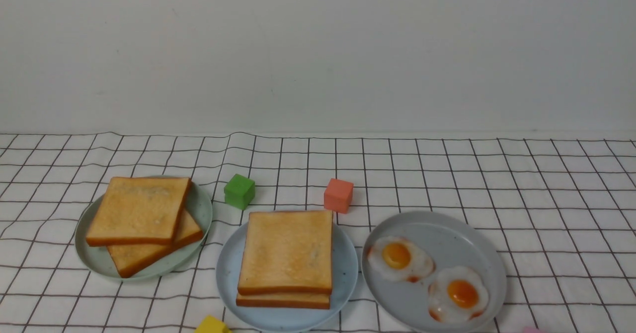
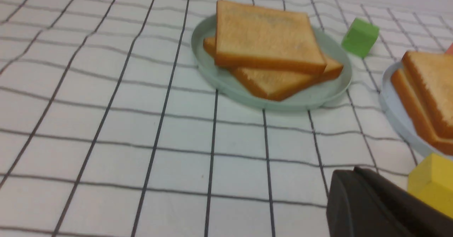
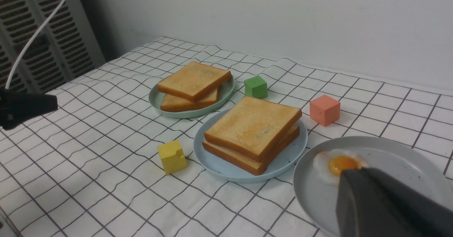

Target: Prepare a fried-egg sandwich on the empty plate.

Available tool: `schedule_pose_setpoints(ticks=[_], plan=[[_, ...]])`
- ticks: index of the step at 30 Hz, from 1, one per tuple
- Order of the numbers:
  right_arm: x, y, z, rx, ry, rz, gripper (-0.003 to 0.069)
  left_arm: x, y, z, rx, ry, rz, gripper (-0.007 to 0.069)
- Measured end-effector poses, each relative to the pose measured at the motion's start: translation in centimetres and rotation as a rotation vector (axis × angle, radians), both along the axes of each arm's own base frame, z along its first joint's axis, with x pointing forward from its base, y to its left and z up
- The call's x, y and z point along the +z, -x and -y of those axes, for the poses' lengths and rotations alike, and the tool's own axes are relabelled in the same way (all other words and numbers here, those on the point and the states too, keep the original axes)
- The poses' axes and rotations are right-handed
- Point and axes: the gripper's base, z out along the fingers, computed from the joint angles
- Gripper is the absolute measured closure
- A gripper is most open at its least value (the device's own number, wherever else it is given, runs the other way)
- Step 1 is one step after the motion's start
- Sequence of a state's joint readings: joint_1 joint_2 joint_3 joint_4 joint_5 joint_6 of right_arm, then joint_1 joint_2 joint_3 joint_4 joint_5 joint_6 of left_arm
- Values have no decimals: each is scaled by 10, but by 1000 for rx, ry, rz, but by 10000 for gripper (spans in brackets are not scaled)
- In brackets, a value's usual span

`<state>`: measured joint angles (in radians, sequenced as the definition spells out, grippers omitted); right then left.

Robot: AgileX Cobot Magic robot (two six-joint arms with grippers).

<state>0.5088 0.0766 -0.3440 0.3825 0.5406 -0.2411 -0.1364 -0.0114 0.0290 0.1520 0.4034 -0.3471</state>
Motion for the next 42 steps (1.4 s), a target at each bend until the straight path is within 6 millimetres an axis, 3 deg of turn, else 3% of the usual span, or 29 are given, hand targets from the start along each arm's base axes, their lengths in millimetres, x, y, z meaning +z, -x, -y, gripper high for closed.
schedule_pose_setpoints(ticks=[31, 42], plan=[[0, 0, 0, -6, -1, 2, 613, 1, 0, 2, -5, 51, 2, 610], [-4, -9, 11, -290, 74, 31, 598, 1, 0, 2, -5, 51, 3, 604]])
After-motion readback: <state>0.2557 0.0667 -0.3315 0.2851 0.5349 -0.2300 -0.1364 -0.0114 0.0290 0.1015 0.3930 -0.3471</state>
